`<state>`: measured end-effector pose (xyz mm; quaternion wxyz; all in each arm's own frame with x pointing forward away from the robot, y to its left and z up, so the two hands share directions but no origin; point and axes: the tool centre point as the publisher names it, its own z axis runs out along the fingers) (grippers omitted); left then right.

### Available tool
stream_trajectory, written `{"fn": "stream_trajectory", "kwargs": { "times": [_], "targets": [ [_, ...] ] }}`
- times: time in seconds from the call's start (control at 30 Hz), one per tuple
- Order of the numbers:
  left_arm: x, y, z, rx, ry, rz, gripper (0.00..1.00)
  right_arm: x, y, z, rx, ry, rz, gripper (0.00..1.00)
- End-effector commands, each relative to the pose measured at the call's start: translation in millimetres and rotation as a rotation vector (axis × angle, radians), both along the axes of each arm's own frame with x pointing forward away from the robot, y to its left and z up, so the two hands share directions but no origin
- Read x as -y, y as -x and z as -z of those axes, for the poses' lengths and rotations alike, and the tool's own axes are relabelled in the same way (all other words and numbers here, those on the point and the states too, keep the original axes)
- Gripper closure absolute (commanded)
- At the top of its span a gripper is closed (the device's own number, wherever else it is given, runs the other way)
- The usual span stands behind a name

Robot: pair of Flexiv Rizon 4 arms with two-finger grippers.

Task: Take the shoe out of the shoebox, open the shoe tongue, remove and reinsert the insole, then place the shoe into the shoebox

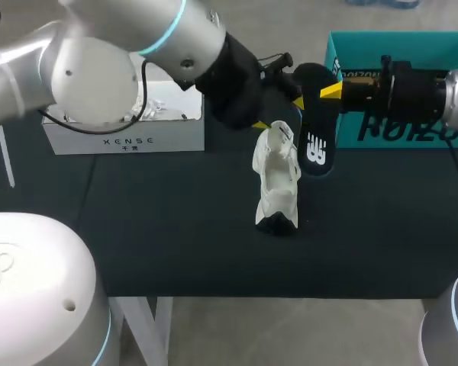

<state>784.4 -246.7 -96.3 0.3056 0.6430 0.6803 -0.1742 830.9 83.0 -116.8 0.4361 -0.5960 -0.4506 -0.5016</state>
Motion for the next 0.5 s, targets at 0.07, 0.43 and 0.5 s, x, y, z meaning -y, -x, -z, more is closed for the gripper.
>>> {"fn": "stream_trajectory", "kwargs": {
  "times": [0.07,0.43,0.5],
  "targets": [
    [-16,-5.8,-45,-0.094,-0.508,-0.028,0.0,-10,-8.3,12,-0.019,0.031,-0.005,1.0],
    [-8,-27.0,-82,-0.118,-0.753,-0.135,0.0,-25,-9.3,32,-0.042,0.112,-0.016,1.0],
    [-3,-31.9,-86,-0.074,-0.734,-0.142,0.0,-27,-9.6,34,-0.045,0.12,-0.015,1.0]
  ]
}}
